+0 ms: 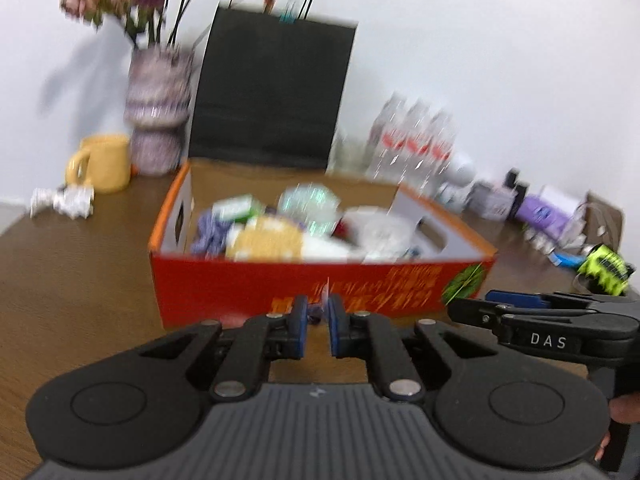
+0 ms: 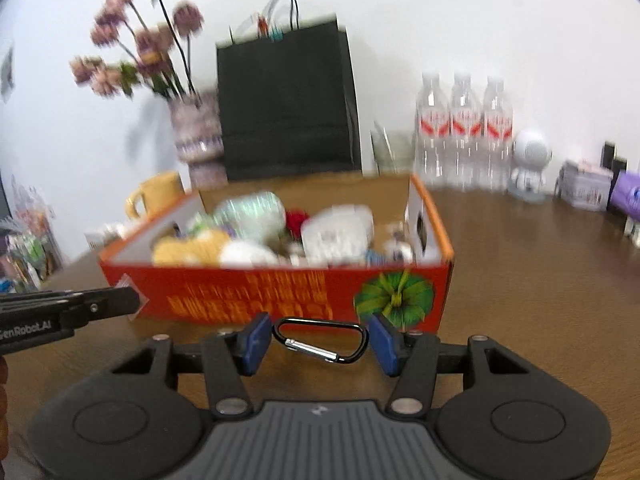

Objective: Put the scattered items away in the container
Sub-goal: 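Grasp the metal carabiner with the right tool while the left grasps a small item, then carry carabiner and small item into the box and release both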

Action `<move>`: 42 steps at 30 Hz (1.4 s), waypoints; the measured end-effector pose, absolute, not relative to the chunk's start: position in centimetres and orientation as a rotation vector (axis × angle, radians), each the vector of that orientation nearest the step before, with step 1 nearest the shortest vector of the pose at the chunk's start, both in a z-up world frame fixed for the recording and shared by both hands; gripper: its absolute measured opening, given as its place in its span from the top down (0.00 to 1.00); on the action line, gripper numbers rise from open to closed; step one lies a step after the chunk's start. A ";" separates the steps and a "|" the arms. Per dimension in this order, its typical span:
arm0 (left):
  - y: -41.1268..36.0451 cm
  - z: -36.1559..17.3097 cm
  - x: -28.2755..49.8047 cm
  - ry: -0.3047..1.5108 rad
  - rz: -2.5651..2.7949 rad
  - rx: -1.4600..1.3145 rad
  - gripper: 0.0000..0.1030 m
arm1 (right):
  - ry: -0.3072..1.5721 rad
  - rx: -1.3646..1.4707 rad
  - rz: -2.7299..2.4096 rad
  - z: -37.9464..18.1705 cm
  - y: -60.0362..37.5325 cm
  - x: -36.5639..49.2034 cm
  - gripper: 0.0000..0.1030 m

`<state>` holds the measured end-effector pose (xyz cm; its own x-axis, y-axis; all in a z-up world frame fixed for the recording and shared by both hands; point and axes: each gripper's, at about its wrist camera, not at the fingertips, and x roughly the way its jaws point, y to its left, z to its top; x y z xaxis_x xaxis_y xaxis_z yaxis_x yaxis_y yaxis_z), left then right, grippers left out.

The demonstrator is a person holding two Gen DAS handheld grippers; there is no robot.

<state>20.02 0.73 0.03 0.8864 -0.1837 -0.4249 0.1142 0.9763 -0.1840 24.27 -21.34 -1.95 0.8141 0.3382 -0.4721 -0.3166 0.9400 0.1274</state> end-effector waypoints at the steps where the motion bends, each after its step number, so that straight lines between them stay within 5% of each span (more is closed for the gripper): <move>1: 0.9 0.9 20.0 0.436 -0.160 -0.154 0.89 | 0.489 0.050 0.354 -1.2 -21.5 24.2 0.49; 9: 1.9 6.5 24.9 0.305 -0.098 -0.147 0.89 | 0.377 0.032 0.348 4.1 -20.5 28.8 0.49; 23: 2.9 1.8 33.1 0.483 -0.047 -0.191 0.87 | 0.501 0.026 0.302 0.6 -18.1 36.5 0.48; 24: 2.8 1.7 33.2 0.495 -0.046 -0.185 0.74 | 0.515 0.021 0.299 0.5 -18.1 36.6 0.46; 25: 2.6 1.6 33.2 0.505 -0.046 -0.179 0.59 | 0.530 0.016 0.297 0.5 -18.0 36.6 0.29; 26: 2.5 1.6 33.1 0.508 -0.039 -0.172 0.21 | 0.540 0.010 0.294 0.5 -17.9 36.6 0.17; 27: 2.3 1.7 32.9 0.507 -0.027 -0.156 0.03 | 0.542 -0.002 0.293 0.6 -17.9 36.4 0.02; 42: 1.3 3.5 31.4 0.477 0.004 -0.128 0.00 | 0.543 -0.071 0.300 2.4 -17.5 34.7 0.00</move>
<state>31.44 1.30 3.45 0.8885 -0.0259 -0.4582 -0.0340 0.9920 -0.1219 34.73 -17.52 2.42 0.8136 0.2623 -0.5189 -0.2997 0.9540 0.0124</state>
